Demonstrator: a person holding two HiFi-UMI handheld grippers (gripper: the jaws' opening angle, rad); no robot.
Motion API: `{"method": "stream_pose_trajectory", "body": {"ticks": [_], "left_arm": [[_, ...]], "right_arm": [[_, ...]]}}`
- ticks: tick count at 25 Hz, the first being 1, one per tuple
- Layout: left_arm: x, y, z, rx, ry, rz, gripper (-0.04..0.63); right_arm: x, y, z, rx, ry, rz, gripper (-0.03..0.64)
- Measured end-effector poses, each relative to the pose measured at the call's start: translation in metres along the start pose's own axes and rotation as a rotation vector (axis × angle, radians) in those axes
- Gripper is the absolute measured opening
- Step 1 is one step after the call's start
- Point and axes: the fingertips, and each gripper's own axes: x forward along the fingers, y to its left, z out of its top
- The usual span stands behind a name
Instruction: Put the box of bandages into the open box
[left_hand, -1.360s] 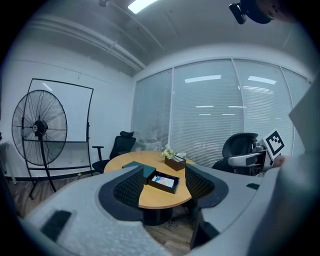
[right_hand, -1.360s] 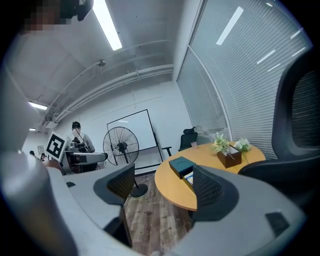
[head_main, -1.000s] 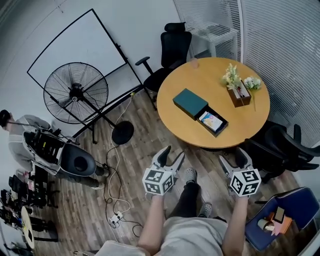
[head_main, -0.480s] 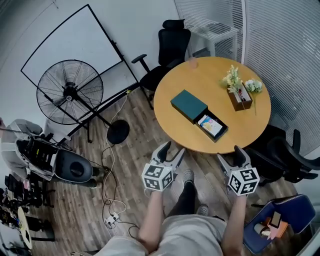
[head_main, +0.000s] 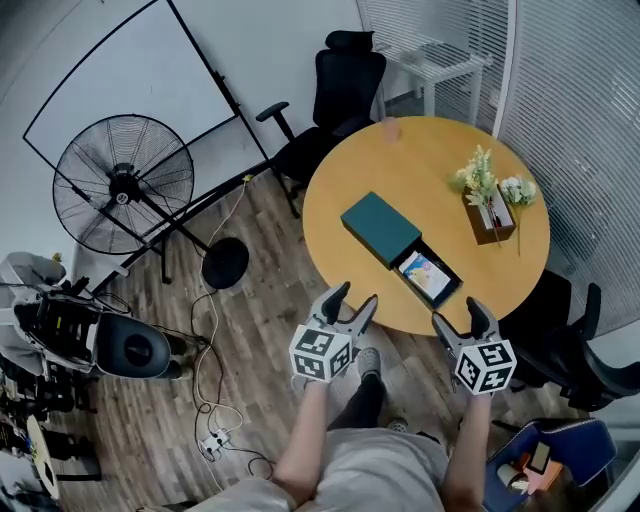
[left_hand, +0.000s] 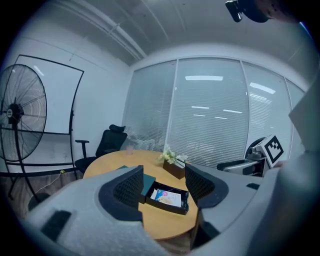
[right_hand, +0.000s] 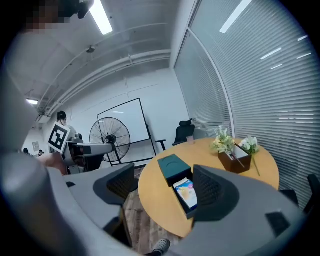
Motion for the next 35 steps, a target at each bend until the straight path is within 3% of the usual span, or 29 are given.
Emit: {"method": "stream_pose_trajectory", "body": {"ticks": [10, 16, 26, 35], "left_arm": [[0.062, 0.038, 0.007, 0.038, 0.078, -0.115, 0.256], [0.081, 0.053, -0.001, 0.004, 0.110, -0.207, 0.256], [0.116, 0.064, -0.006, 0.017, 0.148, -0.337, 0.256], [0.123, 0.073, -0.026, 0.053, 0.188, -0.400, 0.256]], "right_arm": [[0.088, -0.040, 0.020, -0.007, 0.061, -0.029, 0.348], [0.122, -0.054, 0.009, 0.054, 0.118, -0.025, 0.347], [0.170, -0.083, -0.035, -0.049, 0.335, -0.035, 0.347], [0.207, -0.094, -0.089, -0.253, 0.583, 0.021, 0.345]]}}
